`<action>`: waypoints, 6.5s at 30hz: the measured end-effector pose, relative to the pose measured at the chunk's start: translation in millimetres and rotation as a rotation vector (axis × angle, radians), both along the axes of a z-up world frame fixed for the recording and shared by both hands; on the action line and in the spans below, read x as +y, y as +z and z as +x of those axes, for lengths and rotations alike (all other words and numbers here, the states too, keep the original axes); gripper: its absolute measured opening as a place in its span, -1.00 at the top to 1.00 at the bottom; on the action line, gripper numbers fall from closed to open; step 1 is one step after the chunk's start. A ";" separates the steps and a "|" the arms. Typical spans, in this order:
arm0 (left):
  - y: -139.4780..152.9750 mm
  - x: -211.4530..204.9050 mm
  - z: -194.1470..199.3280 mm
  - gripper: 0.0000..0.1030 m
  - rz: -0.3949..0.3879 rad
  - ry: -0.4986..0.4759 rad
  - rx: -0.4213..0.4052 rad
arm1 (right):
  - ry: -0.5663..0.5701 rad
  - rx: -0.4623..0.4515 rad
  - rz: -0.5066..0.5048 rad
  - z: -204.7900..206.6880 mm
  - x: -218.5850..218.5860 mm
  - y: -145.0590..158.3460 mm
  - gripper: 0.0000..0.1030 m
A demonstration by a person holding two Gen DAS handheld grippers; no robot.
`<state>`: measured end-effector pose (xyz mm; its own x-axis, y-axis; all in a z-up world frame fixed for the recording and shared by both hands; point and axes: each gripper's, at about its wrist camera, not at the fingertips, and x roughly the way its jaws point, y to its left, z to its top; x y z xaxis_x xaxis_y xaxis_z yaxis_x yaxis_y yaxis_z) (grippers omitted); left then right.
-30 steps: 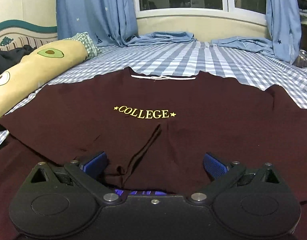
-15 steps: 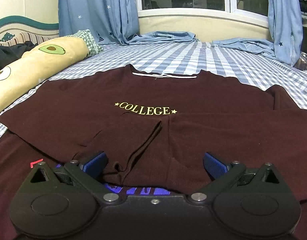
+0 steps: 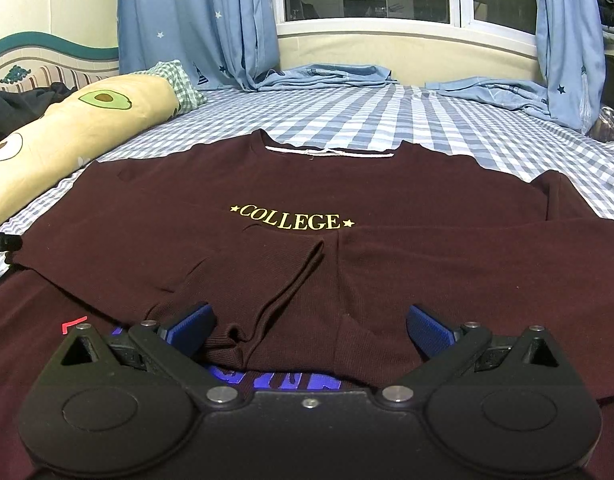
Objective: Fold small clothes
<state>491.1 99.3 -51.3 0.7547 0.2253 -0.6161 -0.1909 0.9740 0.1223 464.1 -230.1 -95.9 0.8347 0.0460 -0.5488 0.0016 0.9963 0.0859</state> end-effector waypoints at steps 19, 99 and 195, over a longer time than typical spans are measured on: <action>61.9 -51.7 -164.3 -0.99 0.045 -0.205 -0.136 | 0.075 -0.124 -0.063 -190.7 -25.2 29.1 -0.99; -19.1 -111.0 -367.1 -0.89 0.184 -0.434 -0.182 | 0.183 -0.291 -0.296 -341.6 14.4 53.0 0.69; 142.6 -73.1 -475.1 0.89 0.127 -0.400 -0.570 | -0.027 -0.677 -0.428 -513.5 7.0 102.9 0.89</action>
<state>16.0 26.2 91.3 0.9918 -0.0925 -0.0879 0.1104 0.9675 0.2273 -49.5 -223.1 7.0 0.9906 -0.0788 0.1120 0.1105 0.9432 -0.3132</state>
